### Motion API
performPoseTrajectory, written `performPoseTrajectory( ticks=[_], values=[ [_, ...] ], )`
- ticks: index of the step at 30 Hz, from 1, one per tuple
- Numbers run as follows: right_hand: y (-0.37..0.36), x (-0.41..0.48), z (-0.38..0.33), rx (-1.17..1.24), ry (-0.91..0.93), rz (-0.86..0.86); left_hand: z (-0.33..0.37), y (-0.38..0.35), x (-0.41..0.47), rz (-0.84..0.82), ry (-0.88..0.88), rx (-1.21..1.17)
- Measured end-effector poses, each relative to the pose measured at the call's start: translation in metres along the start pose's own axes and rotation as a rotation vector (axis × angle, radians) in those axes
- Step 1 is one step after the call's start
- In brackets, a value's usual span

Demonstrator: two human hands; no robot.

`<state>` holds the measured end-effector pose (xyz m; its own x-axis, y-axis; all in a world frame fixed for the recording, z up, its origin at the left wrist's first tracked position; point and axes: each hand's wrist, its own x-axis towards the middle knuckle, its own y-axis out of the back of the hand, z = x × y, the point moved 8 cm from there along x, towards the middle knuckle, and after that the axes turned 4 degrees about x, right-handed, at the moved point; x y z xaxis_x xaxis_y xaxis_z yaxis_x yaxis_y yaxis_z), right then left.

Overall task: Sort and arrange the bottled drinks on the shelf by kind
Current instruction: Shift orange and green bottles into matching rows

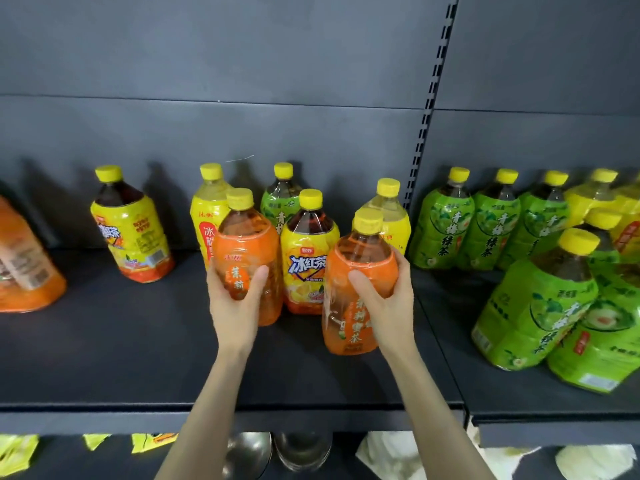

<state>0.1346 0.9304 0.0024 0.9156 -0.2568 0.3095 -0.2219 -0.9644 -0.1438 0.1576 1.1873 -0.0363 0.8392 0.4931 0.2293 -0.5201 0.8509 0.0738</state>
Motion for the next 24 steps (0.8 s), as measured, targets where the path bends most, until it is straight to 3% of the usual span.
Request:
performPoseTrajectory(
  ticks=[5,15,24],
  values=[
    [0.002,-0.006,0.015,0.058,-0.083,-0.042,0.002,0.011,0.007,-0.037,-0.007,0.151],
    [0.015,-0.033,0.006,0.043,-0.042,0.151,0.016,0.006,-0.047,-0.169,-0.017,-0.070],
    [0.103,-0.074,-0.052,-0.037,0.002,0.321,0.080,-0.050,-0.115,-0.360,-0.105,-0.172]
  ],
)
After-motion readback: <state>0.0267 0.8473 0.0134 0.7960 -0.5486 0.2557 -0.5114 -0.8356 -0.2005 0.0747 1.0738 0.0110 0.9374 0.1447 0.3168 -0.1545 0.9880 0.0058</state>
